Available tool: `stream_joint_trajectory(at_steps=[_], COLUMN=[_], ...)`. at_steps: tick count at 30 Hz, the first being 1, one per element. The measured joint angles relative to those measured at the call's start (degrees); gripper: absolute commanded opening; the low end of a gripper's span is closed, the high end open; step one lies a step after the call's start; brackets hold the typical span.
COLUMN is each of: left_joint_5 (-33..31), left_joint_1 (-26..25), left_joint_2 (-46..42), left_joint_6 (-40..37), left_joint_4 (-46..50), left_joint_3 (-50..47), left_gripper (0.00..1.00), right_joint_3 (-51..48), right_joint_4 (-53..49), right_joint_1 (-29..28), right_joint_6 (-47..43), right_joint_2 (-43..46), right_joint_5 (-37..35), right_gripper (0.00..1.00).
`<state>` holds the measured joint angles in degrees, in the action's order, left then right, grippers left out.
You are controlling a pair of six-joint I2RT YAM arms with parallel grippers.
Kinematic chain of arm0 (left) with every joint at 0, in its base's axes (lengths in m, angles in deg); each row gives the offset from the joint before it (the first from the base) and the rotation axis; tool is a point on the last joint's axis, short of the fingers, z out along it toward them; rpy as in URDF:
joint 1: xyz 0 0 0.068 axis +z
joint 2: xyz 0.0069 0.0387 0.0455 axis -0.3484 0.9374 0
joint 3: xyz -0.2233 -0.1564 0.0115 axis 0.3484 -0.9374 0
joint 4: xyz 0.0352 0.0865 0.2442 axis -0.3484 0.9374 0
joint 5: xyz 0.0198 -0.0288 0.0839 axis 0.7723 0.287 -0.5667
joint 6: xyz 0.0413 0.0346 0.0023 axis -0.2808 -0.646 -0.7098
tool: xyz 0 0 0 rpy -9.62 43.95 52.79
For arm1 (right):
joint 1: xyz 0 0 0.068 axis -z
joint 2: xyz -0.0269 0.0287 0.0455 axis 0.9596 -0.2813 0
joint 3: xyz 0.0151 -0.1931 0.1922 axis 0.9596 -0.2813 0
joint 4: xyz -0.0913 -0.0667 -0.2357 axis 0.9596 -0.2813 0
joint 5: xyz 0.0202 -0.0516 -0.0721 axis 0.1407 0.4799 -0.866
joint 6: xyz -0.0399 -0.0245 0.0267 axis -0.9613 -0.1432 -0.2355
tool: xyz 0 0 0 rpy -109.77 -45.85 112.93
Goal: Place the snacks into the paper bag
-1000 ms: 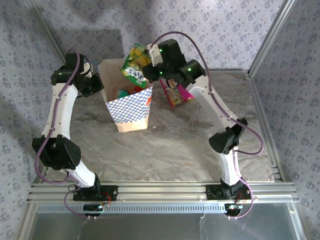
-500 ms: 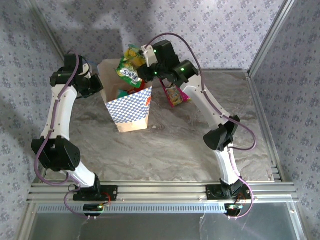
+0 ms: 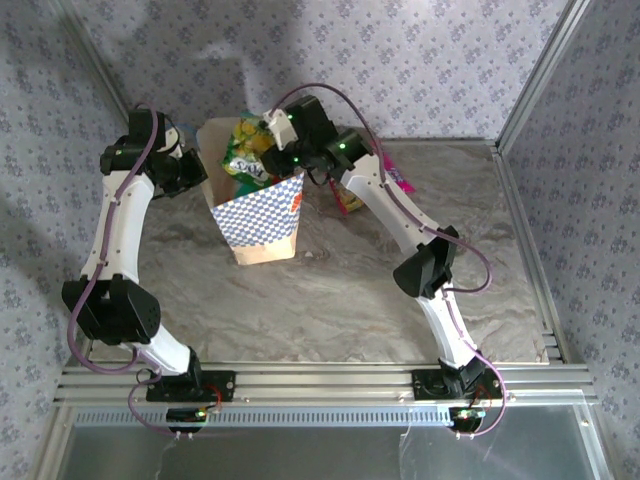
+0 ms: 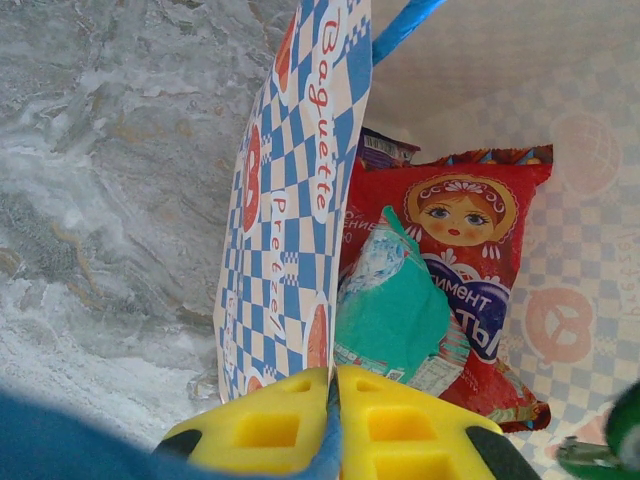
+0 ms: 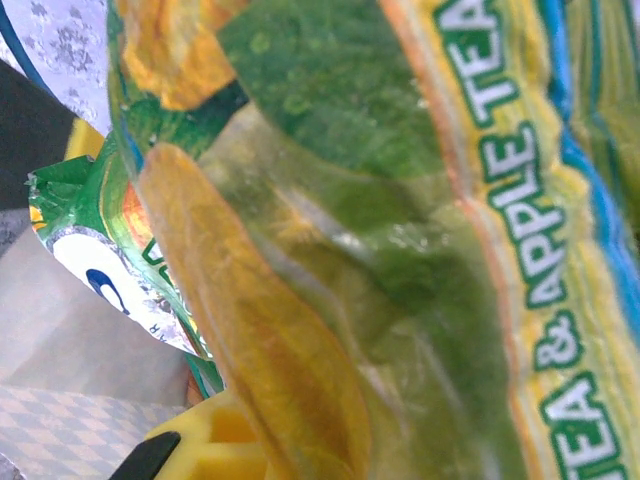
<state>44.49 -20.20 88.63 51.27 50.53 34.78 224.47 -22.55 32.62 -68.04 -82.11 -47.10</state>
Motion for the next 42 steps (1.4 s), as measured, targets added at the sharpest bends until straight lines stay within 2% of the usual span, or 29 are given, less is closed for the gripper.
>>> stream_joint_trajectory(at_steps=[39, 42], left_joint_5=[1.7, 1.8], left_joint_1=[0.5, 0.5], left_joint_2=[-2.3, -2.3], left_joint_6=[0.5, 0.5], left_joint_4=[-1.8, -2.0], left_joint_3=[-2.9, -2.9], left_gripper=[0.09, 0.09], right_joint_3=[0.0, 0.0], right_joint_4=[-11.4, -11.9], right_joint_1=[-3.4, -3.4], right_joint_6=[-6.9, -7.0], right_joint_2=[-0.6, -0.6], right_joint_5=[1.2, 0.8], right_gripper=[0.00, 0.03])
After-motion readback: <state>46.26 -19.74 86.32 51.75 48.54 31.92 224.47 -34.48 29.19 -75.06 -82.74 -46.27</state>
